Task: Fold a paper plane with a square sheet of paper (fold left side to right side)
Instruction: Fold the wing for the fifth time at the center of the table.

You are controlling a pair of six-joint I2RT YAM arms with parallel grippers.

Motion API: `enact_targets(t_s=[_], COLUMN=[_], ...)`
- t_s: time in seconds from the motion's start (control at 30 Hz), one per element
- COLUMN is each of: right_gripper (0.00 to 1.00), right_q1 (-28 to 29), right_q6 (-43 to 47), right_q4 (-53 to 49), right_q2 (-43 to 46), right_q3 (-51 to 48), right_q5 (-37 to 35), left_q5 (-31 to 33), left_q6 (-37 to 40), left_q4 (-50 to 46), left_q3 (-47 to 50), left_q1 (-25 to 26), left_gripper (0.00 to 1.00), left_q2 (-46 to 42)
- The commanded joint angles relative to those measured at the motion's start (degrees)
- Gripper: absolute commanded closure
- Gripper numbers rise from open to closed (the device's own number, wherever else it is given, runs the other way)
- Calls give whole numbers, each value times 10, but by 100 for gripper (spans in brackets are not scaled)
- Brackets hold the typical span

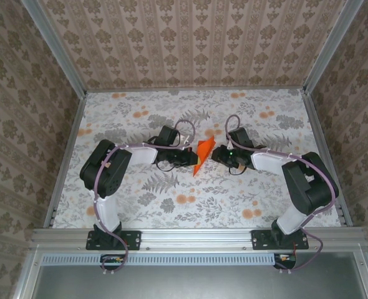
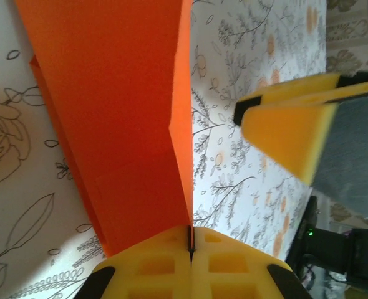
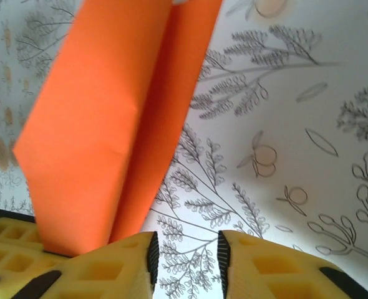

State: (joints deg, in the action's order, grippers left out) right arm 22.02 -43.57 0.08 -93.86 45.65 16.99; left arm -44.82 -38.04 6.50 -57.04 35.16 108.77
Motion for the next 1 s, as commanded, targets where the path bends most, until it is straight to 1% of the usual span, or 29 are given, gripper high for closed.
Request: enact_targets(t_s=[0.0,0.03,0.13,0.2,0.3,0.5,0.7,0.8,0.83,0.9,0.97], right_gripper=[78,82,88,90,91,85,72,70,70,70,73], right_q1=[0,-1,-3,-6,-15,-42,-65,-65,-64,-60,-53], right_q6=[-16,-19,-30,-37,-52,-50,-49,-67,-76,-89,-97], right_q4=[47,54,72,82,108,127,163,201,212,233,243], right_q2=[-9,-16,-37,-49,-62,-32,7,1,-4,-15,-28], right_q3=[-2,2,13,20,19,-17,-64,-74,-76,-76,-70], right_q5=[18,20,24,26,39,46,67,90,96,105,111], left_q5=[-15,-14,-6,-1,12,39,71,76,91,98,104], left_q6=[-48,-50,-57,-66,-93,-153,-194,-217,-224,-238,-251], left_q4=[36,35,36,43,68,125,155,175,183,195,210], left_q3=[8,8,10,14,28,63,85,92,94,99,104], left_q1=[2,3,6,10,16,29,46,55,57,59,59], left_gripper=[100,100,100,100,100,100,100,100,100,100,100], left_q2=[-7,-8,-9,-8,-10,-15,-32,-35,-34,-33,-31])
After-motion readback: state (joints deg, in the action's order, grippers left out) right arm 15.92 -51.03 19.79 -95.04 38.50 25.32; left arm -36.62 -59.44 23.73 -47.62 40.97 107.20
